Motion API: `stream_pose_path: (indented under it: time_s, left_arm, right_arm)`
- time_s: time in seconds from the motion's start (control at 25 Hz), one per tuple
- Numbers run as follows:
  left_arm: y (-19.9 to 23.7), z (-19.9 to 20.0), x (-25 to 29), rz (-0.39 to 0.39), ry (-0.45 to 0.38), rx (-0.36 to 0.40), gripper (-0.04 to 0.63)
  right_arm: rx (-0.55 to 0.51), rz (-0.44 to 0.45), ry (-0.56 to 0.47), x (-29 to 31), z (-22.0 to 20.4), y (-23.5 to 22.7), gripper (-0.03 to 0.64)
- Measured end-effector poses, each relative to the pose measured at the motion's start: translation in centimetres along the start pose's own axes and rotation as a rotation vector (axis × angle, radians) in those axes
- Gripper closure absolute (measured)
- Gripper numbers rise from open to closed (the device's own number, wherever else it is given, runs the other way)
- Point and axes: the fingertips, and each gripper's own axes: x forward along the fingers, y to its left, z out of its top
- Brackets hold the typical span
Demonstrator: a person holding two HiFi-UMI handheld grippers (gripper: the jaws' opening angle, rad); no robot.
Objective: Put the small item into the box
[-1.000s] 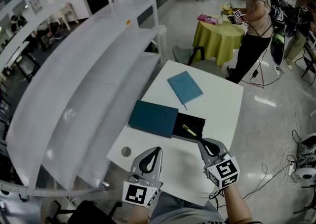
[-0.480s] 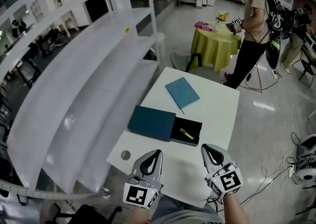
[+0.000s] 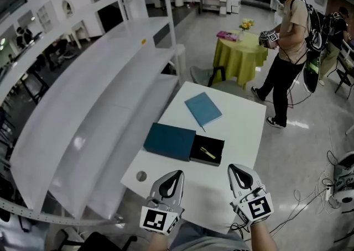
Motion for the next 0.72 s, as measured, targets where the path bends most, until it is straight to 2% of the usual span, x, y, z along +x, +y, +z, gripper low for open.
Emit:
stream_pose_path:
  time_s: [0.72]
  left_arm:
    - [-1.6,0.9,-1.7,0.024,-0.029,0.02,0.578]
  right_arm:
    - [-0.01,-0.018,-0.051,-2.9,1.6,0.1,0.615]
